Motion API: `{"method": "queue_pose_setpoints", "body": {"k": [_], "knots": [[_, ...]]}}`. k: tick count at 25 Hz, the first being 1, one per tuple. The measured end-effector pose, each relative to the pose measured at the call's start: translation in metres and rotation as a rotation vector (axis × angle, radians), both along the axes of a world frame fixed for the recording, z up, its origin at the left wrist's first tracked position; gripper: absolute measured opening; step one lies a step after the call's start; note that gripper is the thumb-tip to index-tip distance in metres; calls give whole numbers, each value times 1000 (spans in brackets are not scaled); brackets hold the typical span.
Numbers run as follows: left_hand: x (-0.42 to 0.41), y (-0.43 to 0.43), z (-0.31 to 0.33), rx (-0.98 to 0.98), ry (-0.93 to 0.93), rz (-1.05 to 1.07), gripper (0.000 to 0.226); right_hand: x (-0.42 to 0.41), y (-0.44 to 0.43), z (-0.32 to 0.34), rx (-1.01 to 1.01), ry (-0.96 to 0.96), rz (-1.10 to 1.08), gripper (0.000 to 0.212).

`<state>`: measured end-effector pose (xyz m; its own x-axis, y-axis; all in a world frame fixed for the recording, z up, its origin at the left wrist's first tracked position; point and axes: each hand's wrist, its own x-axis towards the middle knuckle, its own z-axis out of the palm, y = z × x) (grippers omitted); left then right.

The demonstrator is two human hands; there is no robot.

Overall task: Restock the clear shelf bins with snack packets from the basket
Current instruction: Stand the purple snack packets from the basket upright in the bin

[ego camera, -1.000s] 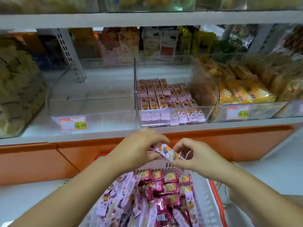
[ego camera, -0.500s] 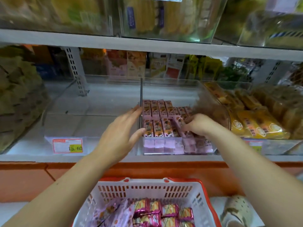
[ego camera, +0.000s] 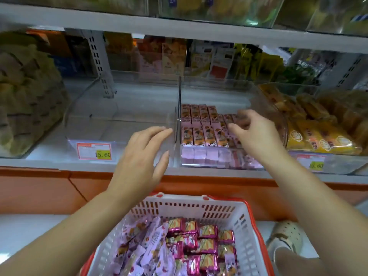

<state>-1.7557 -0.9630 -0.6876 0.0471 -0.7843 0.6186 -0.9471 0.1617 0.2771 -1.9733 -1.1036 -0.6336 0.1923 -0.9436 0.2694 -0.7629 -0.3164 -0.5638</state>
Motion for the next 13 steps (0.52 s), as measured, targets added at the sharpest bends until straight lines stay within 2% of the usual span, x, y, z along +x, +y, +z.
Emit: {"method": "queue_pose_setpoints", "body": {"k": [2, 3, 4, 5, 7, 9, 11, 13], "knots": [[6, 32, -21, 99, -34, -49, 43, -4, 41, -7, -247, -265, 97, 31], [9, 51, -37, 232, -38, -78, 43, -3, 64, -21, -243, -296, 184, 26], [11, 67, -56, 396, -32, -111, 42, 0, 84, -41, -167, -250, 276, 23], [11, 83, -75, 579, -32, -145, 43, 2, 102, -69, -23, -121, 373, 23], [3, 110, -115, 937, -66, -206, 47, 8, 133, -134, 339, 298, 582, 29], [-12, 130, -149, 1143, -99, -247, 52, 5, 162, -194, 597, 591, 767, 35], [-23, 142, -173, 1184, -104, -230, 52, 6, 189, -230, 717, 628, 824, 33], [-26, 149, -188, 1186, -94, -185, 45, 15, 212, -249, 807, 575, 810, 28]]}}
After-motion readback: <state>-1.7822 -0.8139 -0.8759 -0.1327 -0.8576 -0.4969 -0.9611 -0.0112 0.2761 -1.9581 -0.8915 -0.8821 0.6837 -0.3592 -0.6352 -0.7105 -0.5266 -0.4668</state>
